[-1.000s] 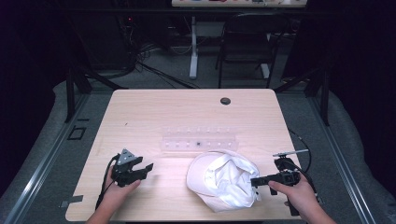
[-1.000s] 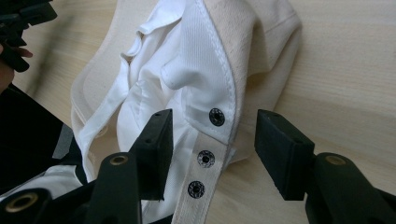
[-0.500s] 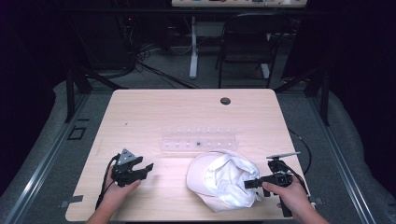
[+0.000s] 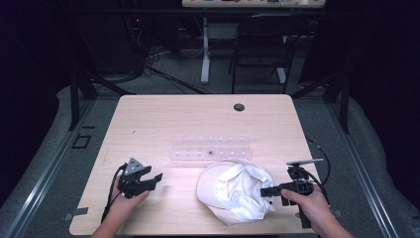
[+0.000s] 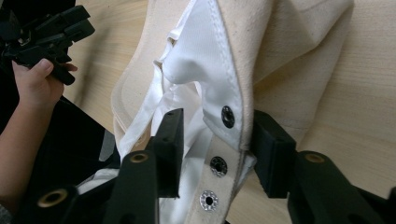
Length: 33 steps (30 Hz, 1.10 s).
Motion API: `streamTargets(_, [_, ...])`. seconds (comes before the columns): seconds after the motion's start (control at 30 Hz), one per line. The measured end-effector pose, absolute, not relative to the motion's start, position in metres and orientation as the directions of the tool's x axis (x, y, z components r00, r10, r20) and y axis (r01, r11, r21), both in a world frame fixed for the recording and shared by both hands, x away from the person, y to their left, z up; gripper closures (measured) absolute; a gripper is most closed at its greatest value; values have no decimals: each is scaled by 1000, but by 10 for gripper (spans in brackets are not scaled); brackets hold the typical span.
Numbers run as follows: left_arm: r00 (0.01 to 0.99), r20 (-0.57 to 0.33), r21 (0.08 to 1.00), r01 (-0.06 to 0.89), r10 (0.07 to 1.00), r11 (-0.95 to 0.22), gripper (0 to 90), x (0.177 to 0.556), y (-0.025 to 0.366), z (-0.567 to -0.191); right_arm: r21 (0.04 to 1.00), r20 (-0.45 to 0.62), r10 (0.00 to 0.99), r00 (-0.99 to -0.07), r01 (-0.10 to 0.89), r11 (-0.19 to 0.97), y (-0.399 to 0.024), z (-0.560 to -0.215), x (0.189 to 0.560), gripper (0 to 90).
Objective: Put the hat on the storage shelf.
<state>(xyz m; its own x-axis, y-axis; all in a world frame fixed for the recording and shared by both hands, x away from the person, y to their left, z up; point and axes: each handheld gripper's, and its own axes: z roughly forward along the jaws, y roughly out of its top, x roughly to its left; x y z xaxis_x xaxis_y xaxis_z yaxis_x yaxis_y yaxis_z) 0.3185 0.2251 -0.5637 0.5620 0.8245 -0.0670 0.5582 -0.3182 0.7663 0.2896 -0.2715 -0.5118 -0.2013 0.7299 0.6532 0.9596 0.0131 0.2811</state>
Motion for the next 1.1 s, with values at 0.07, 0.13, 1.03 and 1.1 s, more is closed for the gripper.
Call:
streamTargets(0.07, [562,-68,766,559,824,-318,439,319,225,-564,275,655,730,-196,961,12,-272,-511,290,619])
streamTargets(0.13, [561,-70,767,559,825,-315,439,319,225,-564,266,657,730,-189,964,10,-272,-509,290,646])
streamTargets(1.03, [564,-70,766,558,823,-318,439,319,224,-564,236,664,722,-196,971,46,-269,-497,294,815])
streamTargets(1.1, [567,-68,766,557,821,-321,440,319,224,-564,231,658,730,-182,972,33,-267,-497,294,816])
